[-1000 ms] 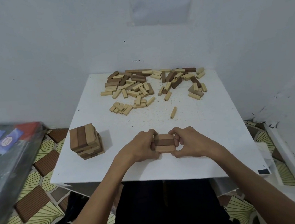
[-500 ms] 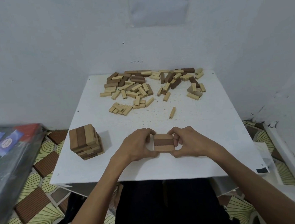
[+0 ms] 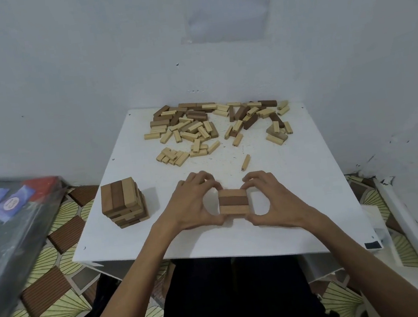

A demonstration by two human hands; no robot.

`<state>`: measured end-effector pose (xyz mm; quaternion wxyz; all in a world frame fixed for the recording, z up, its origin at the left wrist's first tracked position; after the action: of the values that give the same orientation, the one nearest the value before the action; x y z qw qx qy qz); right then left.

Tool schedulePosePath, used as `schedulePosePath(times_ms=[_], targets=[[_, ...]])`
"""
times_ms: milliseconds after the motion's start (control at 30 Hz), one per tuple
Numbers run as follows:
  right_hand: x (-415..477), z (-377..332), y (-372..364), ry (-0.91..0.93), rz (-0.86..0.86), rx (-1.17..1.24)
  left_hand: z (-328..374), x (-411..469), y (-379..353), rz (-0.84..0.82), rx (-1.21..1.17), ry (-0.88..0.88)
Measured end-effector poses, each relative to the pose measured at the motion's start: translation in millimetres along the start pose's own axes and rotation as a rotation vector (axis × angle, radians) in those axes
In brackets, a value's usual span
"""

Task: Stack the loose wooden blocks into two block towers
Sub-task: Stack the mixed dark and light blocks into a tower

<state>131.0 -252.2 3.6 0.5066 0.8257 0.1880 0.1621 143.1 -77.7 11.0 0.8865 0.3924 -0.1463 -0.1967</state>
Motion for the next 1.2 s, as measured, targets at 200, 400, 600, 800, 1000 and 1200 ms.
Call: schedulePosePath(times_ms=[200,400,600,800,1000,1200], targets=[[24.8,-41.7,42.8,0.106,0.079,0.042,35.6,-5.0,65.5,0.05,0.074,-0.129],[56.3,-88.1,57.4,0.2,0.106,-0.001,27.9,-21.2,120.3,0.096,0.139,-0.147],[94.4,-136.9,51.0,0.284,0.097,-0.037,1.7,-52.0,163.1,0.17,0.095,-0.112],[129.3,-178.7,20.3,0.351,0.038,-0.038,-42.0,-91.7,188.7,0.198,-0.163,0.061],[153.6,-205.6,-8.0,0.362,-0.051,-0.036,-85.4,-123.1,201.6,0.28,-0.324,0.171],[163.7,-211.7,-21.2,0.354,-0.105,-0.052,-105.3,-131.4,201.9,0.304,-0.368,0.22]])
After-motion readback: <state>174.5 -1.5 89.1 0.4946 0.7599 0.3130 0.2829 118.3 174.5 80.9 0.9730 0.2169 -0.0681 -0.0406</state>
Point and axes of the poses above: each hand's wrist, its own x-axis towards the middle knuckle, its own y-axis out of the back of the hand, z = x × y, the point moved 10 cm from there along x, towards the middle knuckle, and after that the axes turned 14 degrees about -x, right-handed, at the moved point
